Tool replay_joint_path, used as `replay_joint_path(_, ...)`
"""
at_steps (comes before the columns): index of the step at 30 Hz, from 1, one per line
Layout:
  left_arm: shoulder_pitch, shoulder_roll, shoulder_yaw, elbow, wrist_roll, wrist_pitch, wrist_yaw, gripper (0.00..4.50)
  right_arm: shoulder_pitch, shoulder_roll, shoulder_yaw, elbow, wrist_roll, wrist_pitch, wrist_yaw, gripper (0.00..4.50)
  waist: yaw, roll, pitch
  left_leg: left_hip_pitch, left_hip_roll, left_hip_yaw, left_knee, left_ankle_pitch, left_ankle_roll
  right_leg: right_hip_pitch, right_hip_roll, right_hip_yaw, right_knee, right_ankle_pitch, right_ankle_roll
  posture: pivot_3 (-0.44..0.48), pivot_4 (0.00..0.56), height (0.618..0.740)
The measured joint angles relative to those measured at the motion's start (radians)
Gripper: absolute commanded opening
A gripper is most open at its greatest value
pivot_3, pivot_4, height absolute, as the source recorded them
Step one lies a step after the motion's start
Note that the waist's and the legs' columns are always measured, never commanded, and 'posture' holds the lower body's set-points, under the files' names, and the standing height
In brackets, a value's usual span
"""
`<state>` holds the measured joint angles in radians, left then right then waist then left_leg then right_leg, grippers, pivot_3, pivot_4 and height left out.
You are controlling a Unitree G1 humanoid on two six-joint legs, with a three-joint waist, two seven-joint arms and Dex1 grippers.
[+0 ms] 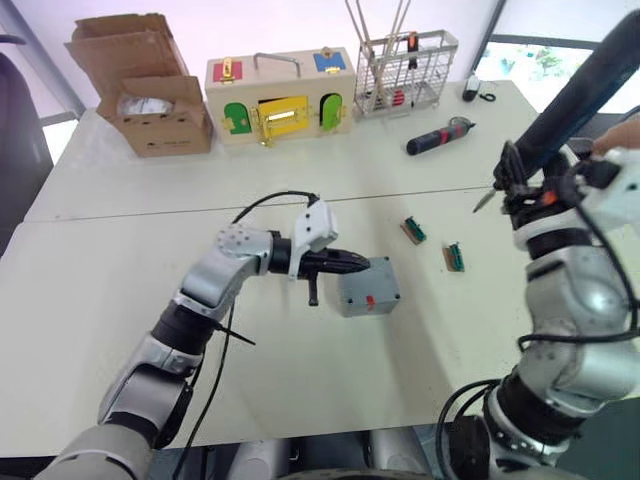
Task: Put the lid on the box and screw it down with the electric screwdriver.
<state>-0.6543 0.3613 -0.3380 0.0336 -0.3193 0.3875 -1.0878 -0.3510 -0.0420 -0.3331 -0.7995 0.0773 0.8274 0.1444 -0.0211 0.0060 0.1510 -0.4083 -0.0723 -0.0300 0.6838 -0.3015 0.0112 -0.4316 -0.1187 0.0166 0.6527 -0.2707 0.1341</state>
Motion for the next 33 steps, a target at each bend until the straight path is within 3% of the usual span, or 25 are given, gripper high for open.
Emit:
replay_joint_path(9,0.031,0.053,-0.061,-0.028,0.081,-0.024,-0.032,0.0,0.108,0.028,0.151,-0.008,0.117,-0.035,0.022,1.82,0.007,0.0,0.0,0.001,0.0,-0.002,-0.001,-0.001,0.002,0.002,0.001,0.0,-0.001,0.0,0.0,0.0,0.15,0.737)
replay_joint_path(15,0.032,0.059,-0.068,-0.037,0.111,-0.05,-0.04,0.0,0.192,-0.027,0.202,-0.005,0.155,-0.07,0.062,1.82,0.007,0.0,0.0,0.001,-0.001,-0.002,-0.001,-0.001,0.002,0.003,0.001,0.0,-0.002,0.0,0.0,0.0,0.15,0.737)
replay_joint_path(33,0.032,0.045,-0.071,-0.032,0.131,-0.07,-0.036,0.0,0.221,-0.071,0.214,-0.001,0.233,-0.094,0.04,1.82,0.008,0.0,0.0,0.001,0.0,-0.002,0.0,-0.001,0.002,0.004,0.001,0.0,-0.002,0.0,0.0,0.0,0.15,0.737)
